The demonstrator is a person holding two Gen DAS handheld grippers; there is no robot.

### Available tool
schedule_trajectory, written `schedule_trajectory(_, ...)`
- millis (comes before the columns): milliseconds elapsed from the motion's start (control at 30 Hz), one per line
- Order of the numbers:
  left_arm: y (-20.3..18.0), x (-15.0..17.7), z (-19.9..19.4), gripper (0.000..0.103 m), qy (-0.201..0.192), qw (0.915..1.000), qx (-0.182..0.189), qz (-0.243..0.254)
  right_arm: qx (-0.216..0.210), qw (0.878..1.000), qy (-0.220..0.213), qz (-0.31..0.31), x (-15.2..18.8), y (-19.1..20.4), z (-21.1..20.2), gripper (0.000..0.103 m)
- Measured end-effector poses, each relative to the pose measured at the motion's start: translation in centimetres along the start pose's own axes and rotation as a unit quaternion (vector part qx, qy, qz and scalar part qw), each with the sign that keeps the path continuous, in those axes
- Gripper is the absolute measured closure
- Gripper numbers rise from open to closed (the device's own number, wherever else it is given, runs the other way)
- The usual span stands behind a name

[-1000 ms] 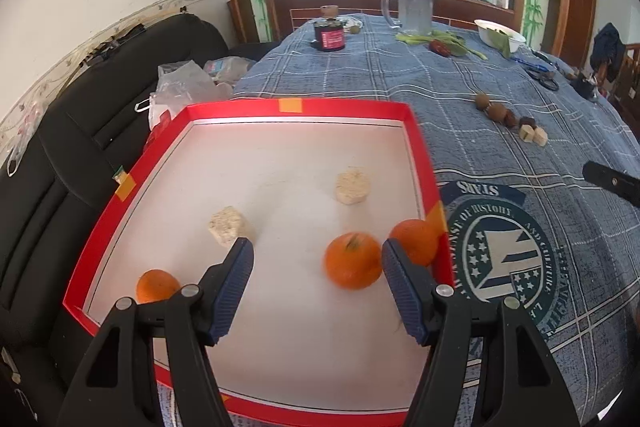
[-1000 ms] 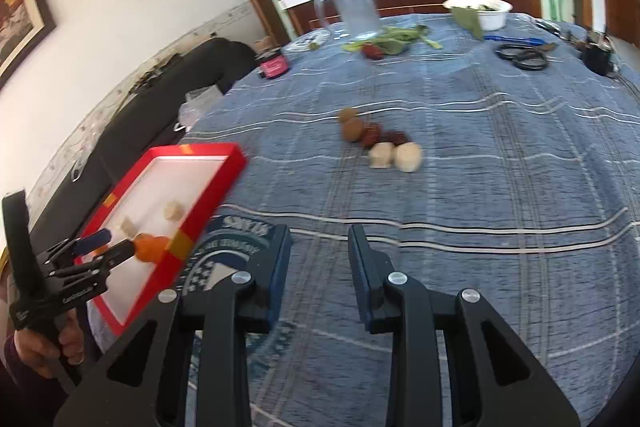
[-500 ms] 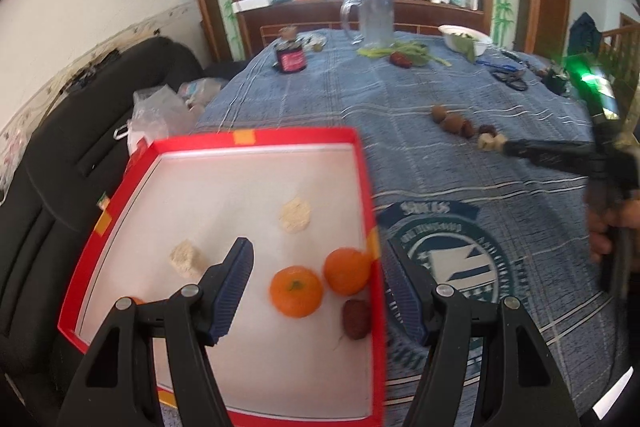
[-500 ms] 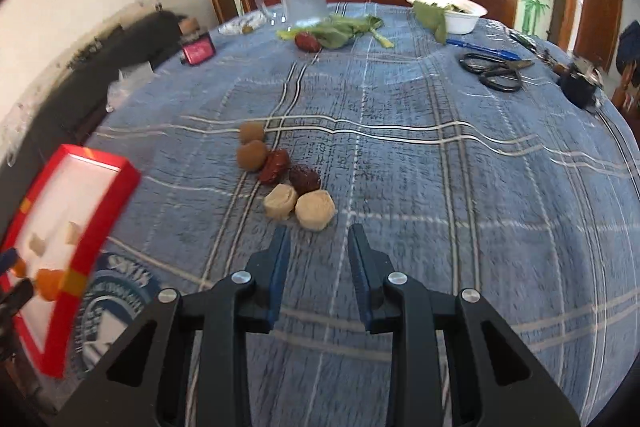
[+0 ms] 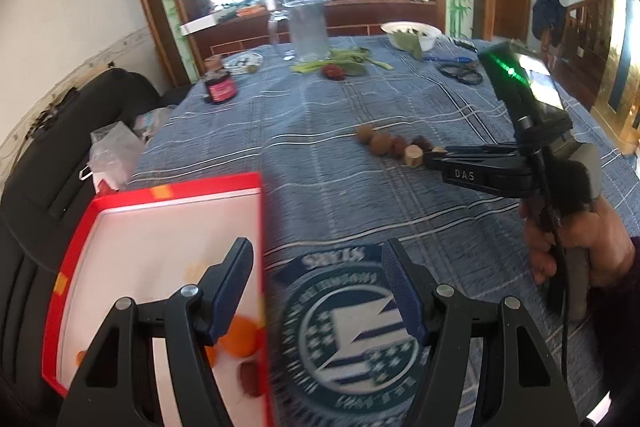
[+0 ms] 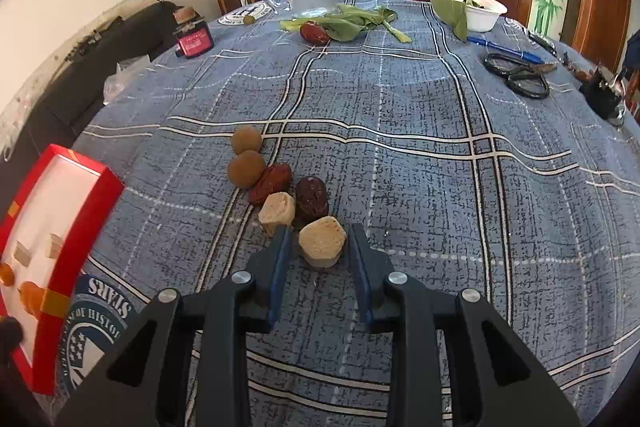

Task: Organize fruits
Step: 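Grasp a beige pastry cake with the right gripper, then grasp another beige cake with the left gripper while the right holds its cake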

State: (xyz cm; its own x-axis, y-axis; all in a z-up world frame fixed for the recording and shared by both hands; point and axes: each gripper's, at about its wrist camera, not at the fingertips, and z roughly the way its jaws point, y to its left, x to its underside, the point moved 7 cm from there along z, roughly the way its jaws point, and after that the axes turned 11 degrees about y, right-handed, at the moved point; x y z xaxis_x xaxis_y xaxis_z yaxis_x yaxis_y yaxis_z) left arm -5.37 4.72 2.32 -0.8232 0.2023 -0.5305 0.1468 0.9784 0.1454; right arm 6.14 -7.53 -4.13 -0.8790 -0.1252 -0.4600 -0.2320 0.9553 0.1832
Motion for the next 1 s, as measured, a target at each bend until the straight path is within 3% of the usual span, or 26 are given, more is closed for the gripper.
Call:
schedule_trajectory(33,-0.6,-0.5,0.5,0.036,0.002,1.0000,0.002,0.004,-0.009,1.000,0.000,0.005,-0.1,-0.2,0.0,0.077)
schedule_trajectory(200,-2.5,-2.5,2.6,0.036,0.019,0.9996,0.018,0.003,-0.017,0.999,-0.008,0.032,-0.3,-2.6,-0.9,0.077)
schedule_trajectory(300,-4.1,-4.3,4.4,0.036,0.032,0.9987,0.039,0.006,-0.048,0.993,-0.025,0.102,-0.9,-5.8,-2.4,0.077)
schedule_trajectory(400,-5.5,-5.2,6.2,0.037,0.052,0.9973,0.052,0.005,-0.041,0.988,-0.032,0.148,-0.9,-8.2,-3.0,0.077)
schedule_trajectory(500,-6.6,-6.2,8.1,0.050,0.069,0.9957,0.062,-0.001,-0.046,0.982,-0.024,0.184,-0.5,-9.4,-2.9,0.077)
schedule_trajectory(600,-7.7,-7.1,9.4,0.052,0.079,0.9937,0.079,-0.007,-0.047,0.980,-0.026,0.190,-0.5,-9.6,-3.1,0.077)
schedule_trajectory(767,-8.3,-7.9,11.4,0.063,0.094,0.9924,0.079,-0.014,-0.056,0.980,-0.033,0.189,-0.8,-9.5,-3.6,0.077)
schedule_trajectory(867,-8.6,-8.5,11.7,0.069,0.087,0.9931,0.078,-0.012,-0.057,0.980,-0.033,0.189,-0.8,-9.4,-3.6,0.077)
schedule_trajectory(933,-8.7,-8.7,11.8,0.080,0.085,0.9930,0.081,-0.010,-0.058,0.980,-0.032,0.188,-0.8,-9.3,-3.6,0.077)
schedule_trajectory(1000,-8.9,-8.7,11.8,0.084,0.085,0.9925,0.087,-0.010,-0.059,0.980,-0.031,0.188,-0.8,-9.2,-3.6,0.077)
